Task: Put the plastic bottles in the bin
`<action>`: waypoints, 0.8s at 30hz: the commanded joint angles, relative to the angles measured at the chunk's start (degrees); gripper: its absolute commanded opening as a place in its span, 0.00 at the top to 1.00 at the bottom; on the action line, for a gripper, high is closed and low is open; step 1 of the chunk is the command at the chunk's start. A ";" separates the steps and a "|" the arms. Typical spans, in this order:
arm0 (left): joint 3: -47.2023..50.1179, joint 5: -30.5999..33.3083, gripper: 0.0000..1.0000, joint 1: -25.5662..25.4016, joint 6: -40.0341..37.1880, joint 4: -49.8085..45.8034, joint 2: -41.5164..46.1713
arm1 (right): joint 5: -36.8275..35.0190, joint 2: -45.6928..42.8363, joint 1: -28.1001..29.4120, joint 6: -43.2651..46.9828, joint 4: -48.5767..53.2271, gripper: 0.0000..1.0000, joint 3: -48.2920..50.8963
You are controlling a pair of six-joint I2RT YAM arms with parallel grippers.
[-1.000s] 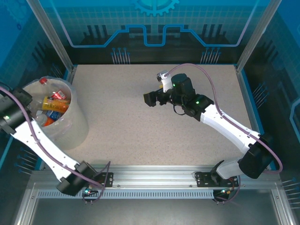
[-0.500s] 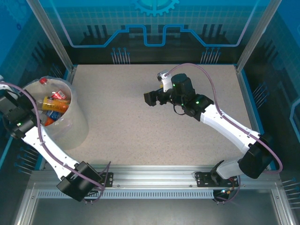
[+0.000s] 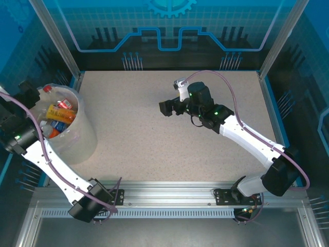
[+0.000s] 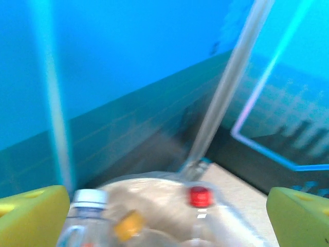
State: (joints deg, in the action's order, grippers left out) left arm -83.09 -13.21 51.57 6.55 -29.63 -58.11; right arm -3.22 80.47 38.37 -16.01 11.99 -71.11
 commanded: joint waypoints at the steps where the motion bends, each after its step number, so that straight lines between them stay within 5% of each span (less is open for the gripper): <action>1: -1.79 -6.51 0.01 -6.63 9.74 -3.64 1.77 | -4.13 -3.27 0.83 -0.40 -1.50 0.00 2.27; 8: 0.84 0.31 0.01 -31.52 11.64 -1.74 4.41 | -11.23 -11.91 -1.85 -3.32 -1.61 0.00 8.97; 16: 11.69 8.32 0.01 -52.16 11.05 5.15 2.70 | -14.81 -21.00 -12.50 -4.33 -0.21 0.00 17.94; 24: 28.99 8.12 0.01 -58.25 10.41 21.12 -2.66 | -17.08 -22.56 -27.11 0.73 -4.33 0.00 29.26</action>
State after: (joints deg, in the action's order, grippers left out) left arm -58.15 -6.63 -6.22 17.06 -17.56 -60.12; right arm -18.55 58.06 14.83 -17.63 10.28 -44.69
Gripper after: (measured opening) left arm 0.988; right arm 0.999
